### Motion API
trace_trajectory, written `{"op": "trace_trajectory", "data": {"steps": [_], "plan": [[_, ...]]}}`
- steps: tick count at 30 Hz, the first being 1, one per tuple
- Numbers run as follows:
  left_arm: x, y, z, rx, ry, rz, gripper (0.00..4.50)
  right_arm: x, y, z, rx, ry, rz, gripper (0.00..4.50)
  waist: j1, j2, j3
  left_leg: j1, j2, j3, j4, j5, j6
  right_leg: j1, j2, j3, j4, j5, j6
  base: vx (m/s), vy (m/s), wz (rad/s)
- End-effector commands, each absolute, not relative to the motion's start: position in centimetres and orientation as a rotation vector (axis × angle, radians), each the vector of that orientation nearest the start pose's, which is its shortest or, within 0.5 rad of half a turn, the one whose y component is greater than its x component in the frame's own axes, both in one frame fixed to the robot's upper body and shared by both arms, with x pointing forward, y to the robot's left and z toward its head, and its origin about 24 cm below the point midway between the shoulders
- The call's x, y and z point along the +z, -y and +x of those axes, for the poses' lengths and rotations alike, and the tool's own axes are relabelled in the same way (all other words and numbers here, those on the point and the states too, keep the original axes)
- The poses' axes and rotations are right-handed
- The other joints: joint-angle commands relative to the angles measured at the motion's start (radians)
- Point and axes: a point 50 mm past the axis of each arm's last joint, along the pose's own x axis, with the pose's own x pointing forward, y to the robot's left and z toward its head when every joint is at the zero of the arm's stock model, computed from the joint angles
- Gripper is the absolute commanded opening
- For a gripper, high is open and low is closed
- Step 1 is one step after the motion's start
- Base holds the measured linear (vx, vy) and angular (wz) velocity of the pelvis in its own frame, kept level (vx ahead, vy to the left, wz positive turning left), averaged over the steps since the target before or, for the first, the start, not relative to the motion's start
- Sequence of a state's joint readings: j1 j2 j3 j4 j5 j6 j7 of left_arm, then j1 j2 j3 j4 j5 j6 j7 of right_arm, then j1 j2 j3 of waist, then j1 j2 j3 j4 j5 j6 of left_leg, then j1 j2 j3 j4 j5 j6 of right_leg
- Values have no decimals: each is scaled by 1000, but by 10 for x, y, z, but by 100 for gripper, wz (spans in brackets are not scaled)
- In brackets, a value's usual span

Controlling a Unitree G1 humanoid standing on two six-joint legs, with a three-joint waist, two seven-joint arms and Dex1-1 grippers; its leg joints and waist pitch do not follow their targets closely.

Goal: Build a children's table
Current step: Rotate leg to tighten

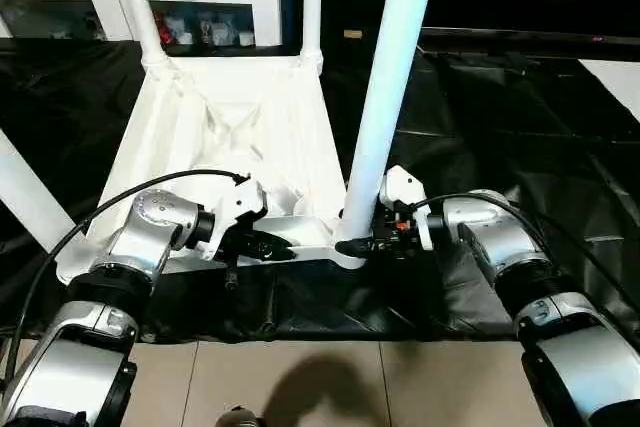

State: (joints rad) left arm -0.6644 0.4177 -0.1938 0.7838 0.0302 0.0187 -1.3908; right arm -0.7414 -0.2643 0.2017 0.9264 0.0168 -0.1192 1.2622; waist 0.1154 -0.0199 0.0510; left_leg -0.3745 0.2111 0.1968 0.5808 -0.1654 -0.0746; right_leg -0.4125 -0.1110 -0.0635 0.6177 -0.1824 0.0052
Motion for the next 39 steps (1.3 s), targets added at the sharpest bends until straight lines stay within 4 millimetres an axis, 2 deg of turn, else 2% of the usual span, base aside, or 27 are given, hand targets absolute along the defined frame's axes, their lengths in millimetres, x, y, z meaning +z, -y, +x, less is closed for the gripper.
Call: {"op": "trace_trajectory", "data": {"steps": [1,4,5,7,8,10,11,12,14,15,16,17,19,22,23,24,26,27,30,31,32,33,34,36,37,39], "plan": [[63,-155,325,-1448,-458,306,0,47,113,332,1377,-368,-232,264,-2,-2,-69,15,22,-3,-63,-211,50,50,-31,34,-57,-133,-265,0,0,0],[61,-152,328,-1395,-467,307,0,45,111,334,1309,-359,-169,264,-3,-5,-66,15,22,-2,-65,-225,44,49,-30,34,-60,-152,-262,0,0,0],[60,-150,330,-1370,-469,307,0,44,110,335,1276,-354,-151,264,-4,-4,-65,16,22,-4,-68,-247,28,48,-33,34,-63,-194,-254,0,0,0],[58,-138,337,-1272,-465,297,0,37,104,339,1124,-345,-103,263,-9,-5,-62,18,23,-6,-72,-265,6,45,-33,37,-66,-219,-243,0,0,0],[55,-124,341,-1190,-460,275,0,33,94,341,1004,-335,-33,263,-10,-4,-60,18,22,-8,-74,-279,0,44,-34,36,-69,-240,-237,0,0,0],[54,-115,343,-1155,-454,264,0,31,88,341,949,-328,6,263,-18,-11,-61,22,18,-11,-77,-313,-22,46,-37,37,-78,-310,-206,0,0,0],[53,-108,344,-1133,-449,250,0,30,81,341,903,-326,40,263,-23,-12,-61,22,17,-12,-77,-314,-20,44,-36,38,-82,-321,-196,0,0,0],[53,-92,345,-1088,-430,224,0,28,67,341,822,-324,104,259,-25,-11,-61,21,15,-13,-78,-312,-19,45,-36,38,-82,-325,-192,0,0,0],[52,-80,345,-1056,-421,218,0,28,54,341,759,-321,131,258,-29,-10,-62,22,15,-13,-78,-310,-13,43,-34,38,-87,-323,-186,0,0,0],[52,-79,345,-1054,-421,218,0,28,53,341,754,-321,132,254,-31,-7,-65,19,12,-13,-78,-295,-6,45,-33,37,-86,-306,-182,0,0,0],[50,-67,343,-1022,-419,215,0,30,35,340,681,-310,144,254,-30,-2,-65,19,13,-13,-78,-290,-6,45,-32,37,-85,-299,-181,0,0,0],[50,-67,343,-1022,-419,215,0,30,35,340,681,-310,144,254,-32,-3,-66,19,12,-12,-78,-283,-7,43,-31,38,-86,-285,-181,0,0,0],[50,-59,341,-993,-408,217,0,36,20,341,611,-292,171,254,-34,-3,-66,19,11,-11,-79,-286,-4,43,-30,38,-87,-280,-179,0,0,0],[49,-60,340,-990,-407,222,0,40,17,341,615,-261,159,254,-34,-2,-69,18,10,-10,-77,-273,10,45,-27,37,-86,-252,-174,0,0,0],[49,-61,339,-997,-406,225,0,42,18,341,634,-242,145,309,-34,-4,-69,16,10,-10,-77,-267,13,46,-27,36,-85,-241,-175,0,0,0],[49,-67,338,-1014,-404,232,0,43,25,341,667,-206,102,322,-32,-4,-70,15,10,-9,-76,-253,19,47,-27,36,-83,-217,-178,0,0,0],[49,-67,338,-1014,-404,232,0,43,25,341,667,-206,102,327,-33,-5,-69,12,9,-8,-76,-245,30,50,-27,36,-83,-200,-178,0,0,0],[50,-74,335,-1050,-399,237,0,43,37,341,696,-186,76,341,-32,-8,-69,12,10,-8,-76,-241,37,51,-28,36,-83,-204,-182,0,0,0],[50,-83,331,-1119,-396,245,0,43,58,343,740,-171,41,369,-36,-6,-71,10,11,-8,-74,-227,47,53,-27,35,-79,-183,-190,0,0,0],[49,-84,330,-1129,-397,245,0,43,61,344,746,-170,35,378,-38,-4,-71,10,10,-7,-73,-214,51,53,-26,35,-77,-156,-200,0,0,0],[49,-95,325,-1201,-388,273,0,42,82,346,783,-183,-40,387,-40,-4,-72,9,11,-7,-72,-205,54,55,-26,36,-75,-140,-206,0,0,0],[49,-100,323,-1229,-388,282,0,42,90,347,793,-190,-80,397,-40,-3,-73,8,9,-7,-69,-198,63,57,-25,34,-73,-121,-217,0,0,0],[49,-102,322,-1245,-388,284,0,42,95,348,802,-194,-100,407,-40,-2,-72,12,11,-3,-67,-195,70,53,-25,35,-72,-103,-233,0,0,0],[51,-110,319,-1287,-385,278,0,45,108,348,849,-201,-139,422,-34,1,-73,18,14,-2,-66,-194,75,51,-25,35,-71,-88,-251,0,0,0],[52,-114,318,-1309,-383,271,0,47,113,348,891,-203,-148,422,-31,1,-70,13,15,-1,-67,-203,76,52,-25,35,-69,-93,-251,0,0,0],[55,-120,315,-1353,-377,237,0,49,122,345,995,-231,-188,422,-24,4,-71,15,18,-1,-66,-202,73,54,-22,32,-67,-95,-255,0,0,0]]}}
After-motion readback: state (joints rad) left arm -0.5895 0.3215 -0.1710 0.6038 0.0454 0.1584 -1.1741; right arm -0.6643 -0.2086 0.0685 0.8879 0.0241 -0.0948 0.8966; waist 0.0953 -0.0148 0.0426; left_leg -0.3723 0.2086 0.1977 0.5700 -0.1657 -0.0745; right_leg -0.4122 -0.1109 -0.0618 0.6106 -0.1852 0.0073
